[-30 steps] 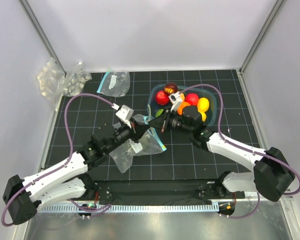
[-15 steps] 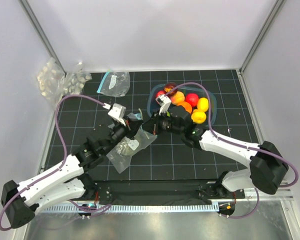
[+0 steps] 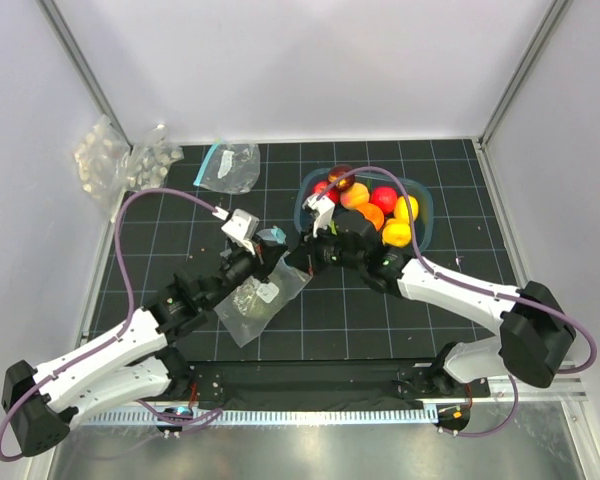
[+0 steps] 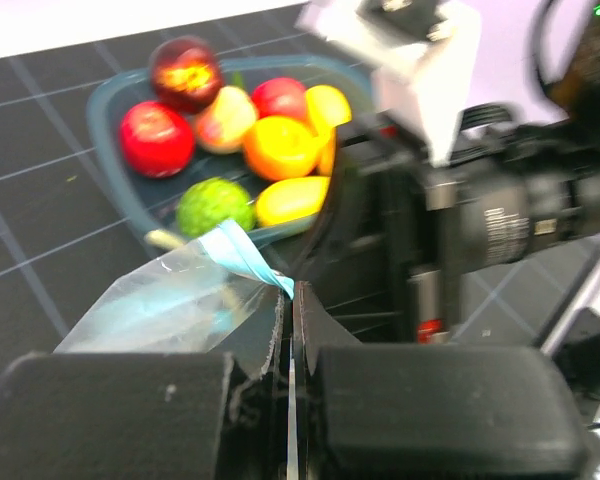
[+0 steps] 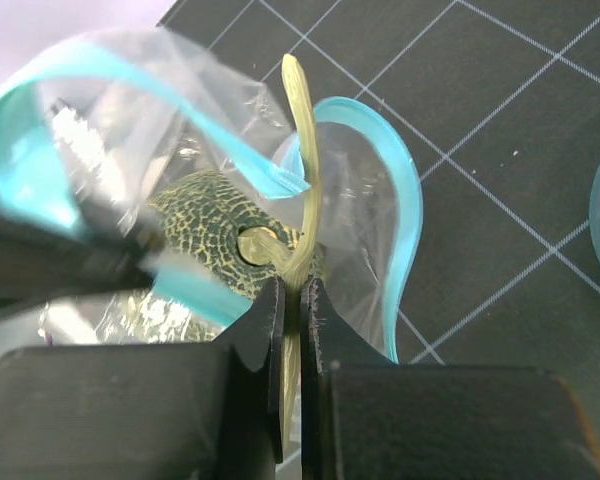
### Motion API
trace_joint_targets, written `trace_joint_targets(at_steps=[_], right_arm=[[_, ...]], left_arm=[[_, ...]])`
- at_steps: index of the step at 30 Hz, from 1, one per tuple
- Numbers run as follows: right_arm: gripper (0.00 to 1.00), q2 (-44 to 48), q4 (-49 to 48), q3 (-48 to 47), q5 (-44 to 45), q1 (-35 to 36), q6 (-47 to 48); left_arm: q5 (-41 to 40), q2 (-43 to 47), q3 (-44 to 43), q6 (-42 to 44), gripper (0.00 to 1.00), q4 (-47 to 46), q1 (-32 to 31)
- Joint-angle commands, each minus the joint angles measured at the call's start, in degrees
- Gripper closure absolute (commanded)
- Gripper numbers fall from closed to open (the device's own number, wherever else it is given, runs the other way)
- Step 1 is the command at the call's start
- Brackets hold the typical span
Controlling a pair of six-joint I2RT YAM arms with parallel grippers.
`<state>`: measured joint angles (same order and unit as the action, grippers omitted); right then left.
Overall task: Place the food in the zip-top bag and seal the zipper
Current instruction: Place the fake fruit in the zipper food storage bag.
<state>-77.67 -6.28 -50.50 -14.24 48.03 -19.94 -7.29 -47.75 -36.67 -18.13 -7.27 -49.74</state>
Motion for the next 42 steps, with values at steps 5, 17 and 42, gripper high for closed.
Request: trace_joint_targets(at_steps=[5, 17, 42], right_arm=[[0.99, 3.8, 7.6, -5.5, -0.4, 0.4, 4.7], [0.99, 5.2, 13.2, -7.0, 6.1, 0.4, 8.8], [0.99, 2.8, 17.5, -9.5, -0.2, 1.0, 14.6]], left_arm=[[-11.0, 2.8, -2.7, 2.7, 1.0, 2.1, 0.2], [-14.5, 4.9, -2.1, 3.3, 1.0, 2.6, 0.2], [15.8, -2.7, -5.9, 10.2, 1.0, 2.2, -0.5]])
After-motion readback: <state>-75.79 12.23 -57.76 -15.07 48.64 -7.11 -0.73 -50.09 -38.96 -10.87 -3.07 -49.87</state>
